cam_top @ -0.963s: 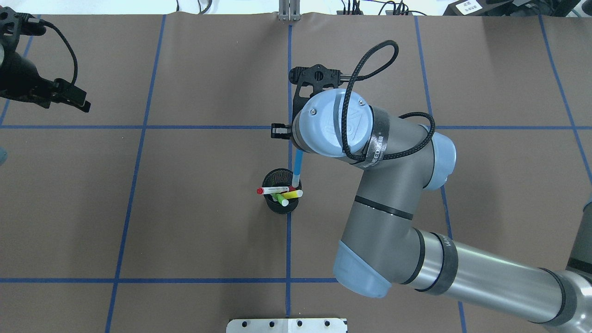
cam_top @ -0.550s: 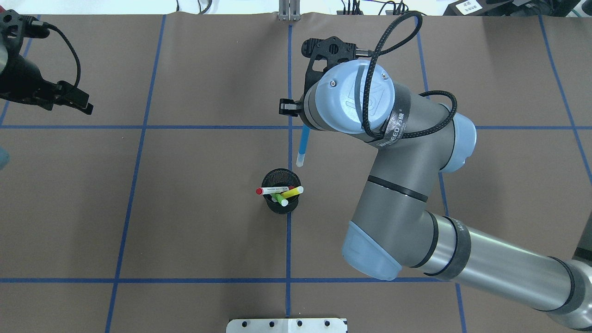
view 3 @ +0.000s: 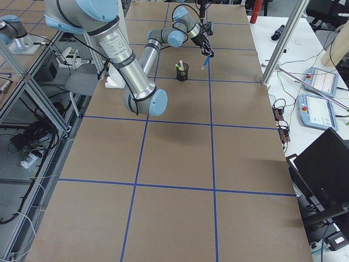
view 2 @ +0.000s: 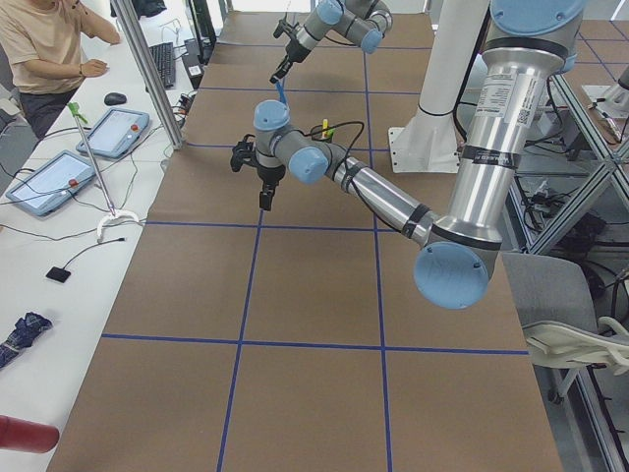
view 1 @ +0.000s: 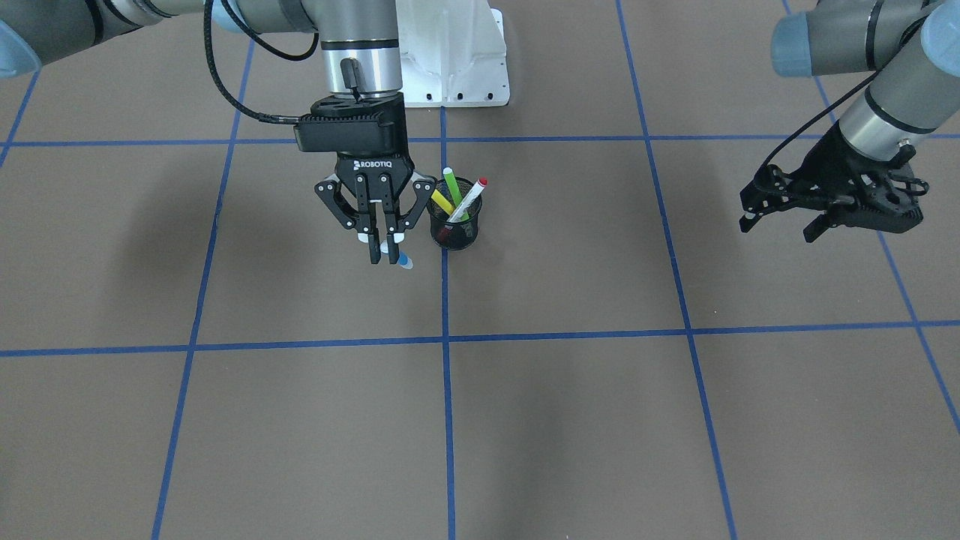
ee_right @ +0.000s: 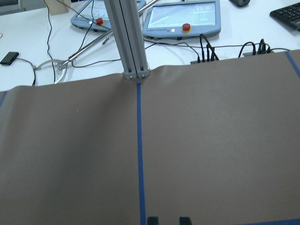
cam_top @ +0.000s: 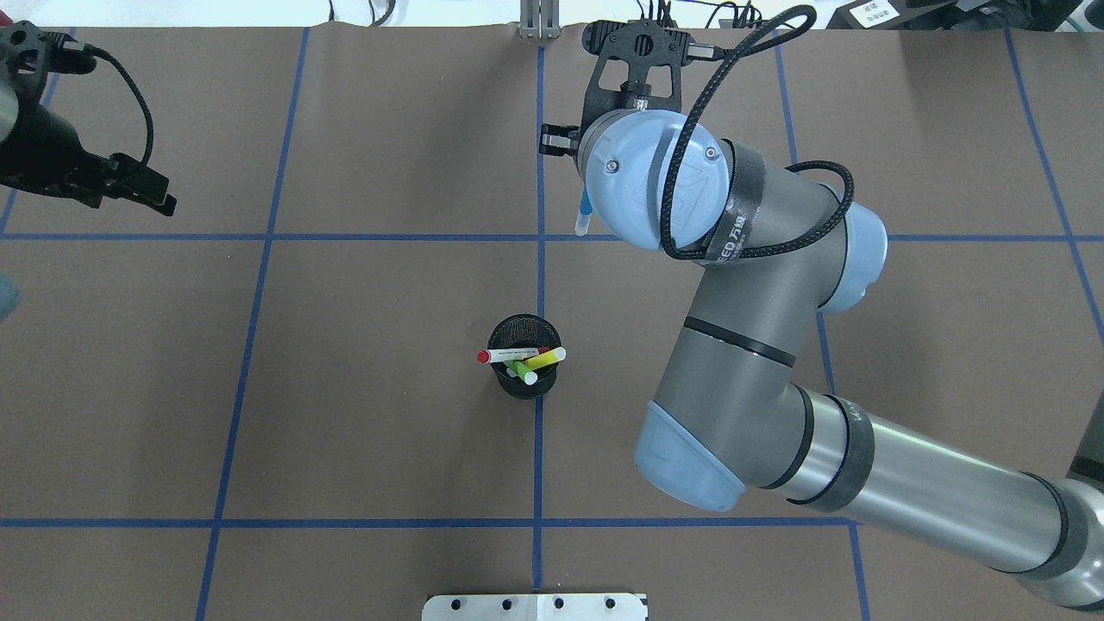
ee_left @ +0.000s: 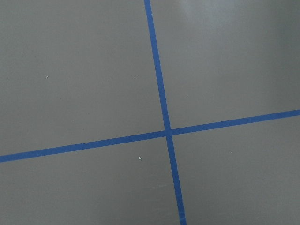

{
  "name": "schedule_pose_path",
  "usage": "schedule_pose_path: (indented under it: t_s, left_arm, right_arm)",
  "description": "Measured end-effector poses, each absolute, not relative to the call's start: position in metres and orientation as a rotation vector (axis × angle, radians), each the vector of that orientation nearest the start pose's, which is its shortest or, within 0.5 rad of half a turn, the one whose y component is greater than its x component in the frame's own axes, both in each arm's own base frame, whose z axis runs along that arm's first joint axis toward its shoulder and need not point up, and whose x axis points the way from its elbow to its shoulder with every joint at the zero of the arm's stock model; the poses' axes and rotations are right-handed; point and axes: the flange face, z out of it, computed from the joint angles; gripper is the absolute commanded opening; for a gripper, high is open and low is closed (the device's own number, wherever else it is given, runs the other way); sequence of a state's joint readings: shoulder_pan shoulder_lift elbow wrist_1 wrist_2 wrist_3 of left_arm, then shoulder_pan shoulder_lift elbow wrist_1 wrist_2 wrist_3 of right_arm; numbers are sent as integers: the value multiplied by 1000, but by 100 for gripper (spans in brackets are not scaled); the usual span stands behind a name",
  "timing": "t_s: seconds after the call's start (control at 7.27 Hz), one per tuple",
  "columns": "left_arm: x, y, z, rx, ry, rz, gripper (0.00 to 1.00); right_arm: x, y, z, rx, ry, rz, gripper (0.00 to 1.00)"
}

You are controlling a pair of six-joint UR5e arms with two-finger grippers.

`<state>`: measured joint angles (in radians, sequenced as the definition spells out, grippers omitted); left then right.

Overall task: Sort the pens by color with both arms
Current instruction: 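Carry the blue marker farther from the robot with the right gripper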

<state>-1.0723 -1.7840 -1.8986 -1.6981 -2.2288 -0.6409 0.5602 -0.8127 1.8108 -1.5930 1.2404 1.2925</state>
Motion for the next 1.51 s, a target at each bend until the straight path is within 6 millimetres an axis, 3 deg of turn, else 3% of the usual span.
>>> schedule_pose_path:
  t_s: [0.28,0.55,0.83,1.1,1.38,1.51]
  left_arm:
    - [201,-521,377,199,878,87,100]
    - [202,-521,379,196,876,88,100]
    - [207,-520,381,188,875,95,100]
    - [211,-519,382,182,874,101,100]
    - [212,-519,382,182,874,102,100]
    - [212,-520,381,183,875,103,100]
  right_arm:
    - [-474,-513,138,789,-660,499,0]
    - [-501,-559,169,919,-535,578,0]
    - [-495,-601,178,996,-434,654,0]
    - [-499,-629,198,1053,-314,683,0]
    - [-513,-651,233,1100,-234,704,0]
    - [-521,-655,242,1111,-244,736,7]
